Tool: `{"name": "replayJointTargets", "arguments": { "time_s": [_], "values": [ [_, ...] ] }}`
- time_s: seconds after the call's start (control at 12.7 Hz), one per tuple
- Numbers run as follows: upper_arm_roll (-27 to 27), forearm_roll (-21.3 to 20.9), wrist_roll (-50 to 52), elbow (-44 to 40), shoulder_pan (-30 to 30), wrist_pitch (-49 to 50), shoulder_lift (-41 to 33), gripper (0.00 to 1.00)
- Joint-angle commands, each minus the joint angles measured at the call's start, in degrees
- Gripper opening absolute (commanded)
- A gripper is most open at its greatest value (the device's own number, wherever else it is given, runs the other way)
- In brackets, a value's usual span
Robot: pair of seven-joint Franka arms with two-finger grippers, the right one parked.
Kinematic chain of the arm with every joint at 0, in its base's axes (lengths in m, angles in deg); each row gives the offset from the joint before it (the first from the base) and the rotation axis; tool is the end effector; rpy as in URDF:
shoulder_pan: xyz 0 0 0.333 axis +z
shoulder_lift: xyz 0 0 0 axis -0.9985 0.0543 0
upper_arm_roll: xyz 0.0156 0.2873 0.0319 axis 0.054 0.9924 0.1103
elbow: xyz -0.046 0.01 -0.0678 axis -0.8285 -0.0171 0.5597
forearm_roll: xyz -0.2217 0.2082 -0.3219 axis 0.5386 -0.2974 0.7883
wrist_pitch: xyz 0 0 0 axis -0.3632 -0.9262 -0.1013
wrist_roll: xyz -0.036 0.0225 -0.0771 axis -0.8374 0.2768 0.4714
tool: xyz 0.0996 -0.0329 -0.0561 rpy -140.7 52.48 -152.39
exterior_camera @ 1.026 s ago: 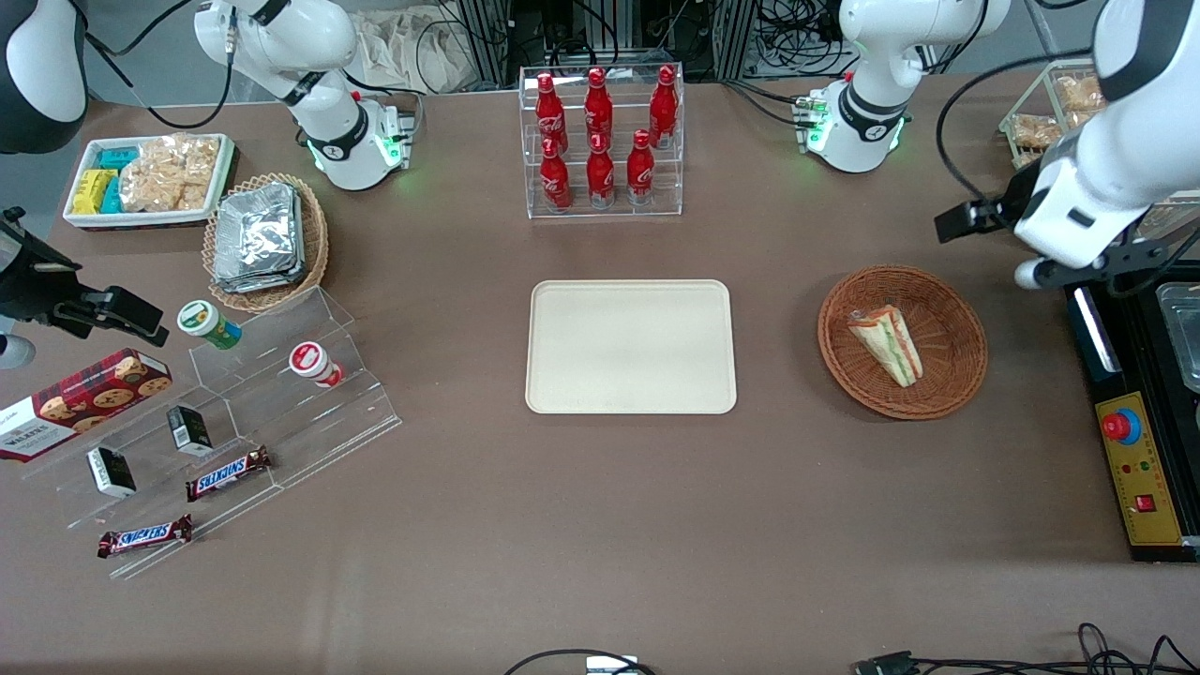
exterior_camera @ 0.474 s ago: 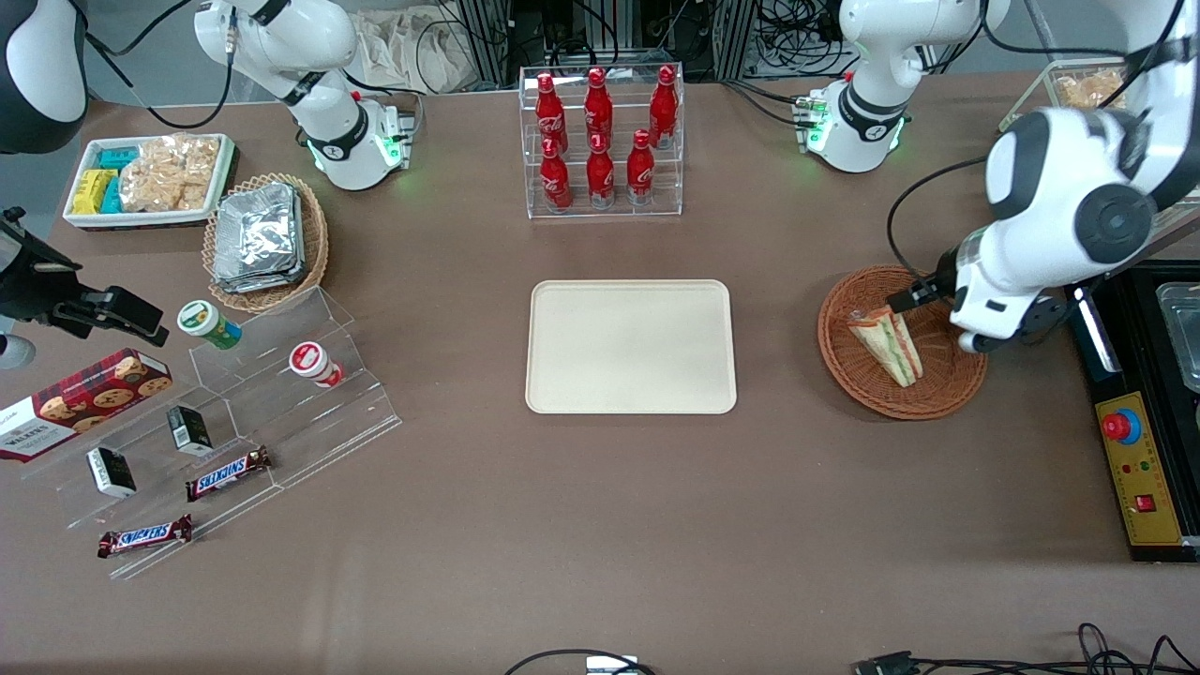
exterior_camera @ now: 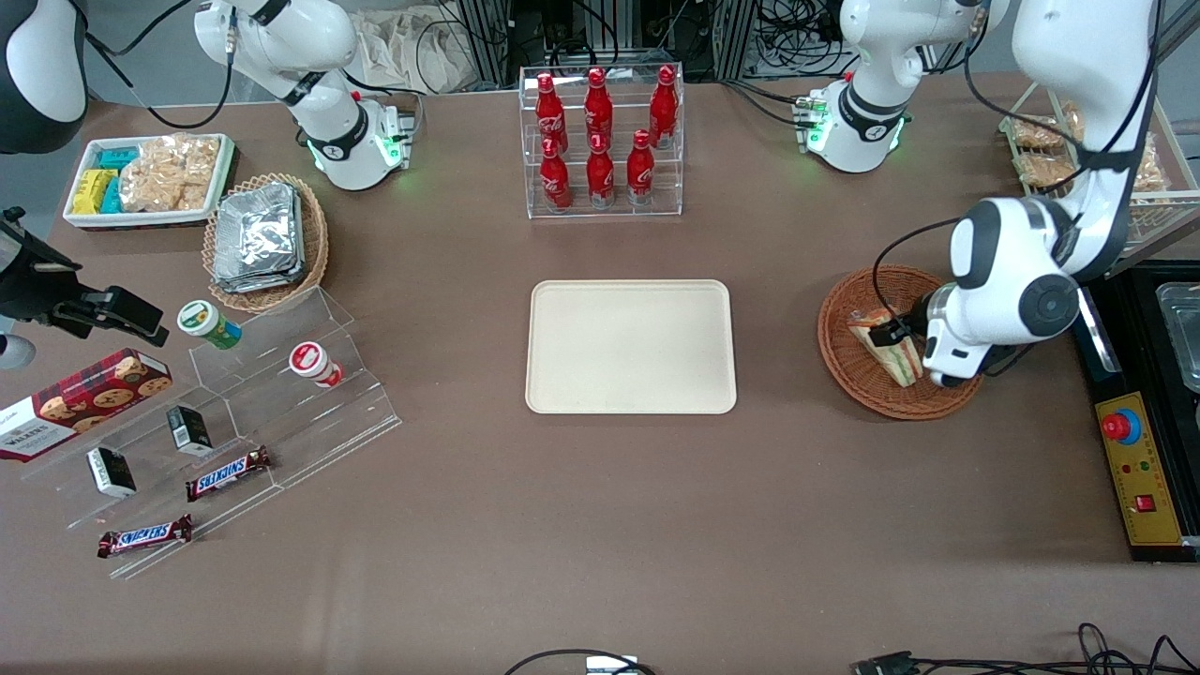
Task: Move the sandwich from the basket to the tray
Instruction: 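Lower the left gripper into the basket and grasp the wrapped sandwich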
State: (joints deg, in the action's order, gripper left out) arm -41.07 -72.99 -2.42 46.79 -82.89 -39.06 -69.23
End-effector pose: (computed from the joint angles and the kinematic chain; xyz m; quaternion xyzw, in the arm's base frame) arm 0.5292 -0.0309 0.1654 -0.9525 -0.2418 0.1832 0.0252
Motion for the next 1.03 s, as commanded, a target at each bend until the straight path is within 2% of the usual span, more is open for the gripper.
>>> {"name": "replayJointTargets", "arguments": {
  "time_s": [0.0,0.24,0.32,0.39,0.55,0.63,0.95],
  "values": [
    [-0.3,-1.7,3.1,-0.6,-0.5,-1.5,2.7,0.98],
    [-0.4,-8.5,7.7,-0.6,-2.5,-2.1,3.1,0.87],
    [-0.4,-10.7,9.7,-0.7,-2.6,-2.2,2.9,0.82],
    [-0.5,-11.9,10.5,-0.7,-2.6,-2.2,2.8,0.7],
    [-0.5,-12.0,10.6,-0.8,-2.6,-3.1,3.0,0.21],
    [-0.5,-12.0,10.7,-0.9,-2.6,-3.2,3.1,0.0],
    [-0.8,-12.0,10.6,-1.0,-2.6,-2.3,0.5,0.0]
  ]
}}
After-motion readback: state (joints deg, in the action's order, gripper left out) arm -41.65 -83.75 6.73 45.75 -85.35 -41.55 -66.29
